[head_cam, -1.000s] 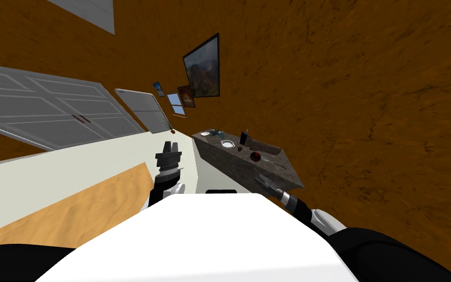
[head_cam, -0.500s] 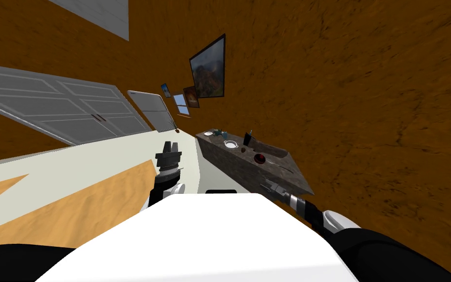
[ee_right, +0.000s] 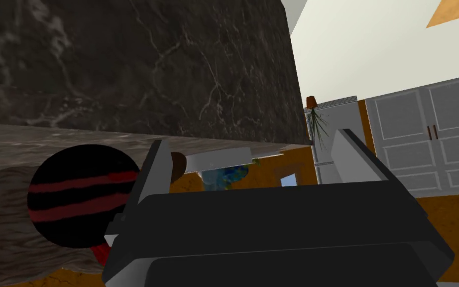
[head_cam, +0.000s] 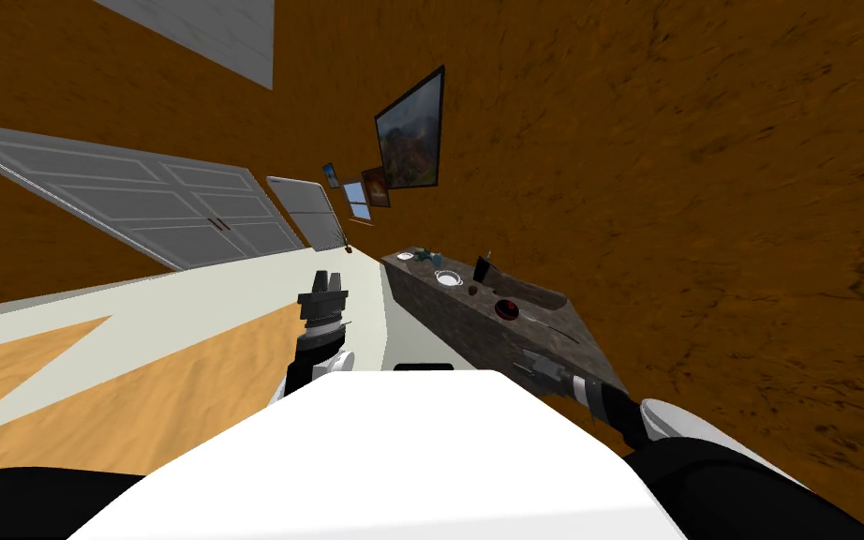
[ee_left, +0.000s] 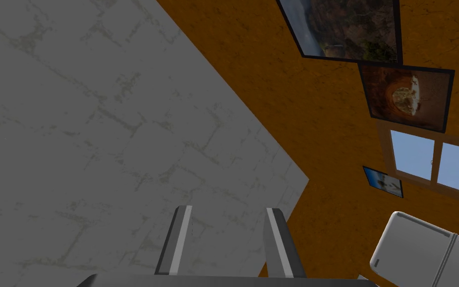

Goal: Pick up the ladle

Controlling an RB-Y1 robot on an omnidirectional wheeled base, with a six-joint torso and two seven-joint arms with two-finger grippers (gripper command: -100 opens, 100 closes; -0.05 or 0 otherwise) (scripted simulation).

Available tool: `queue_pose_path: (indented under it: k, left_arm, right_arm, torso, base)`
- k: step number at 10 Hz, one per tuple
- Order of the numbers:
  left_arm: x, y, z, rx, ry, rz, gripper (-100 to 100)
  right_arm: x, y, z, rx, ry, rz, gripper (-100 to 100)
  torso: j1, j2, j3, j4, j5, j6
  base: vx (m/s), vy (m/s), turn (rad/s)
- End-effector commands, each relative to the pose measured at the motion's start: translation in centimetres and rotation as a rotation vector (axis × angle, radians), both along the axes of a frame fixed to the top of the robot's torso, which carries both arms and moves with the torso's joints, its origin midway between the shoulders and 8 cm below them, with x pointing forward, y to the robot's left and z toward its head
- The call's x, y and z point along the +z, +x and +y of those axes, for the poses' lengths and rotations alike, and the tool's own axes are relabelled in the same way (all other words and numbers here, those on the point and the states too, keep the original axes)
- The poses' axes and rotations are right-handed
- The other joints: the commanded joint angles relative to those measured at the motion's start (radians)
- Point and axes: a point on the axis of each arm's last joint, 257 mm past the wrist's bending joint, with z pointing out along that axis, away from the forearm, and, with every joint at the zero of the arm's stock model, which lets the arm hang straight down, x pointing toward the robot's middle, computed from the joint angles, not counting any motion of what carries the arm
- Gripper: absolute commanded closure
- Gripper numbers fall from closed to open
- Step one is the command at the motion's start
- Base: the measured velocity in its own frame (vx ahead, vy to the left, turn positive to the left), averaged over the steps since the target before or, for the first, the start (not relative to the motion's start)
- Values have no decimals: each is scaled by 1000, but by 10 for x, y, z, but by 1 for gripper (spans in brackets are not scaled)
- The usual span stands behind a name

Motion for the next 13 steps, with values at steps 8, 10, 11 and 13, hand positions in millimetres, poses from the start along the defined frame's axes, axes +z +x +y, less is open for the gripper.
queue_pose_path:
  k: [8,10,11,13]
  left_arm:
    - [0,0,0,0,0,0,0]
    - [0,0,0,0,0,0,0]
    - [0,0,0,0,0,0,0]
    - [0,0,0,0,0,0,0]
  right_arm:
    - [-8,-34,-117,93,-368,185,-100]
    - [-5,-40,-142,112,-444,224,-100]
    - [-6,-41,-142,113,-446,225,-100]
    - [3,-49,-182,129,-556,284,-100]
  torso:
    - [-2,-1,-1,0,-1,0]
    - [-2,-1,0,0,-1,0]
    - [-3,-1,-1,0,-1,0]
    - [-3,-1,-1,0,-1,0]
  base:
    - [44,-2,93]
    - [48,-26,104]
    - [49,-31,70]
    - [71,-47,121]
